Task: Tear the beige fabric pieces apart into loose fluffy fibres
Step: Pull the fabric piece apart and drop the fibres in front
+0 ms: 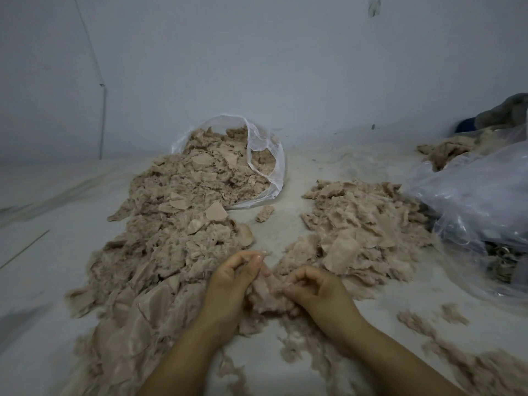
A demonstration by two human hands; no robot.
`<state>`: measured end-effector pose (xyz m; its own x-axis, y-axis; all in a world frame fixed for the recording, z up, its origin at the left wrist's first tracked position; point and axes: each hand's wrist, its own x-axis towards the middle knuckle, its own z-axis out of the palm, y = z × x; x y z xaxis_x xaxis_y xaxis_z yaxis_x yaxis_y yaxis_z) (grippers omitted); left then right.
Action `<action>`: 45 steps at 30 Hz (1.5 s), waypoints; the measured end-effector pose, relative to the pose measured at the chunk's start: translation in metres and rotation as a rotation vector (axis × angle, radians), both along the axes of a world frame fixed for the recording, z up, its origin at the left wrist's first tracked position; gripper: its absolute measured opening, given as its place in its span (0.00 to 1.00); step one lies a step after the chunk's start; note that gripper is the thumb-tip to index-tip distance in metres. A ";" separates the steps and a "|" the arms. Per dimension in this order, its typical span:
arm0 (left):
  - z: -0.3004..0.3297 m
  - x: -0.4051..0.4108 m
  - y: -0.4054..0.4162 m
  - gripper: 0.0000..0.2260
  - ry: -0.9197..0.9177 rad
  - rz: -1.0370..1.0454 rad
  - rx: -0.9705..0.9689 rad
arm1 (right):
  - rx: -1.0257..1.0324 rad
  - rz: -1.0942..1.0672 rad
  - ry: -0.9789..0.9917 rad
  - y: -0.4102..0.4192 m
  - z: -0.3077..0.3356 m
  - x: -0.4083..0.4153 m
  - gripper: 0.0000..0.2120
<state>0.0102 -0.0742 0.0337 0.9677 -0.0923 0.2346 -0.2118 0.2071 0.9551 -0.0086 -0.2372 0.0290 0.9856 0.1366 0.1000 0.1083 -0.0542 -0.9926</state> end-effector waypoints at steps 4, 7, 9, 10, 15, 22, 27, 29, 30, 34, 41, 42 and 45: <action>0.004 -0.002 0.003 0.14 0.012 0.064 -0.059 | -0.100 0.000 -0.134 -0.003 0.001 -0.001 0.20; 0.000 -0.002 0.004 0.12 -0.052 0.039 0.205 | -0.069 0.073 -0.185 -0.002 -0.001 -0.002 0.24; -0.005 -0.003 -0.001 0.17 -0.012 -0.046 0.332 | 0.043 0.128 -0.178 -0.003 0.000 -0.002 0.20; -0.004 -0.004 -0.003 0.15 0.002 -0.057 0.354 | 0.106 0.136 -0.165 -0.003 0.000 -0.001 0.19; -0.002 -0.001 -0.001 0.08 -0.029 0.047 0.305 | 0.269 0.004 -0.033 -0.008 0.000 0.005 0.12; -0.004 -0.003 -0.002 0.17 -0.057 -0.072 0.484 | 0.273 0.092 0.054 -0.003 -0.004 0.003 0.12; -0.004 -0.002 -0.002 0.03 -0.054 0.064 0.373 | 0.211 0.050 0.078 -0.005 0.000 0.002 0.20; -0.004 0.001 0.001 0.06 0.015 0.155 0.236 | 0.144 0.042 0.131 -0.005 -0.002 0.002 0.20; -0.002 0.002 0.002 0.08 0.052 0.173 0.156 | 0.130 0.037 0.150 -0.004 -0.003 0.002 0.16; 0.001 0.003 0.001 0.07 0.164 0.055 -0.164 | 0.185 -0.013 0.150 -0.004 -0.004 0.004 0.04; 0.005 0.011 0.006 0.09 0.235 0.255 -0.399 | 0.225 -0.086 0.074 -0.009 0.003 0.009 0.05; 0.005 0.011 0.009 0.09 0.225 0.243 -0.344 | 0.246 -0.101 0.071 -0.010 0.003 0.008 0.04; 0.000 0.003 0.004 0.11 0.139 0.116 0.087 | 0.223 -0.124 0.030 -0.009 0.001 0.006 0.06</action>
<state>0.0130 -0.0703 0.0336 0.9956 0.0079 0.0937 -0.0940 0.1045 0.9901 -0.0024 -0.2464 0.0298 0.9964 -0.0081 0.0847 0.0850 0.1556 -0.9842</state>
